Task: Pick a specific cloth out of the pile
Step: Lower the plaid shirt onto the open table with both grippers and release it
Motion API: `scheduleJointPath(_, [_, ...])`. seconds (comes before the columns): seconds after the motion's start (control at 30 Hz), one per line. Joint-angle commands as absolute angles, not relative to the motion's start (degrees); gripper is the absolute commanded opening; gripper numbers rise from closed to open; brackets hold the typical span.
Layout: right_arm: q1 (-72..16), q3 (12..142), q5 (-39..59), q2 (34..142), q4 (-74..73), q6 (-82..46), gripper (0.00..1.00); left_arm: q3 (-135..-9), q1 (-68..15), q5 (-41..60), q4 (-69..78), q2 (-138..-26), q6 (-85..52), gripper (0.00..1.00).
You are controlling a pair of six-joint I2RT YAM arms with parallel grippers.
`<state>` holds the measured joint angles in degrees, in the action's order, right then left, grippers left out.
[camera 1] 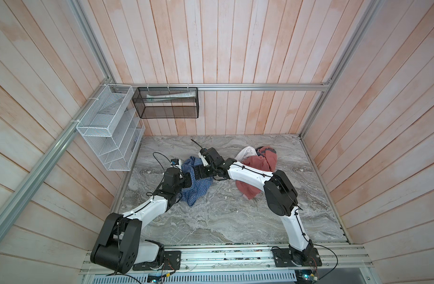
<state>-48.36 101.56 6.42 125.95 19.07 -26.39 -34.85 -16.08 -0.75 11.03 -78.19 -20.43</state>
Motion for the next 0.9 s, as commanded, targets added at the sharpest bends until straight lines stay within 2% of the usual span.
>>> scheduleJointPath(0.0, [-47.8, 102.1, 1.8, 121.7, 22.9, -24.5, 0.98, -38.0, -16.3, -4.1, 4.2, -79.8, -19.9, 0.72])
scheduleJointPath(0.03, [-47.4, 101.8, 0.9, 121.0, 22.9, -24.2, 0.98, -38.5, -16.3, -4.4, 3.2, -80.3, -19.7, 0.73])
scheduleJointPath(0.07, [-47.2, 101.8, 0.1, 120.3, 23.5, -23.9, 0.98, -38.8, -16.3, -4.9, 2.3, -80.9, -19.6, 0.8])
scheduleJointPath(0.1, [-47.0, 102.2, -0.4, 120.1, 24.2, -23.3, 0.98, -39.4, -16.3, -6.2, 1.2, -81.5, -19.8, 0.9])
scheduleJointPath(0.23, [-47.0, 105.2, -1.0, 120.1, 27.7, -20.7, 0.98, -41.4, -16.2, -9.0, -2.6, -83.5, -20.4, 1.0])
scheduleJointPath(0.63, [-45.8, 104.3, -12.1, 109.3, 30.8, -15.7, 0.98, -45.3, -16.1, -20.5, -16.4, -83.0, -25.0, 1.0])
scheduleJointPath(0.87, [-44.2, 92.6, -13.9, 99.2, 22.5, -9.5, 0.98, -44.6, -16.1, -25.1, -20.8, -78.7, -25.4, 1.0])
